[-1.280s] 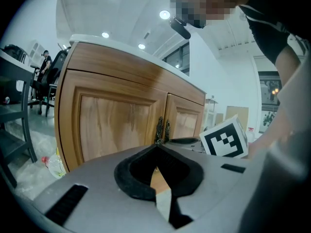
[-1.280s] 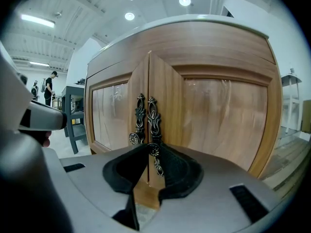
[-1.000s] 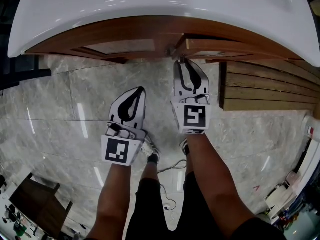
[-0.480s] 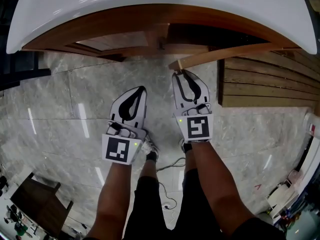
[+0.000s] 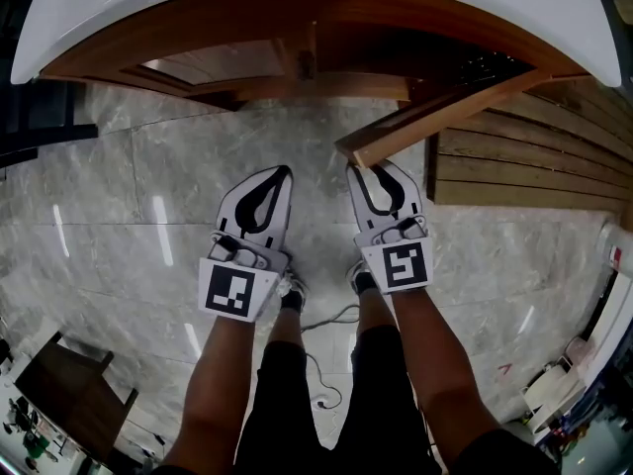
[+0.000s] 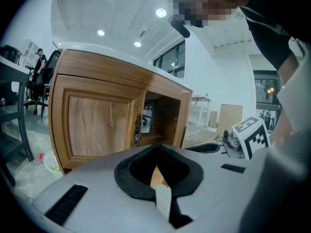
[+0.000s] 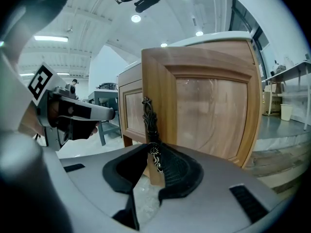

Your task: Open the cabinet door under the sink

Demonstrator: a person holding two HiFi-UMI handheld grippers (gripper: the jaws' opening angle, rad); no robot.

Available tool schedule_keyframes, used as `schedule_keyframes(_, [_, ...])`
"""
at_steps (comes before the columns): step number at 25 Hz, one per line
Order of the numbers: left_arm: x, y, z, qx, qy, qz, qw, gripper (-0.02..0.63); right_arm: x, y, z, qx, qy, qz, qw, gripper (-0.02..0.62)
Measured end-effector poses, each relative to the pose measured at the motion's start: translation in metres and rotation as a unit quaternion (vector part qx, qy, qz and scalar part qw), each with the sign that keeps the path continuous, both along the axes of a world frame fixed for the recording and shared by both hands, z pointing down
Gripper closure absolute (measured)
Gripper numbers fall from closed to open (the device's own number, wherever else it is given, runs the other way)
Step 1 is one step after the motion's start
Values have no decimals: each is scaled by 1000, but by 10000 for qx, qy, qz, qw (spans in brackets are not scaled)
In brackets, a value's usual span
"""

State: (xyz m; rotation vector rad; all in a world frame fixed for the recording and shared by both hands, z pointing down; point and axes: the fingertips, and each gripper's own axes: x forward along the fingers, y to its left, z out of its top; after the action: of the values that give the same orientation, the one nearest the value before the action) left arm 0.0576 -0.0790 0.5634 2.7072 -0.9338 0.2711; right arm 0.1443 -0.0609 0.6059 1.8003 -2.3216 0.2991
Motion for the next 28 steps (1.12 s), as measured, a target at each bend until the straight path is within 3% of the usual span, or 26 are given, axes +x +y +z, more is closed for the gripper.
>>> schedule_keyframes(7, [9,17,12,-96,-116,161,9998,584,7,29,0,40,53,-554,9984,506])
schedule_keyframes(12, [27,27,14,-151,-131,306,9993,584,15,57,10,-391,717,-1247,9888,505])
schedule_keyframes(28, [104,53,21,-259,-215,864,9957,584,66,126,15,-651,319,-1809,9808,505])
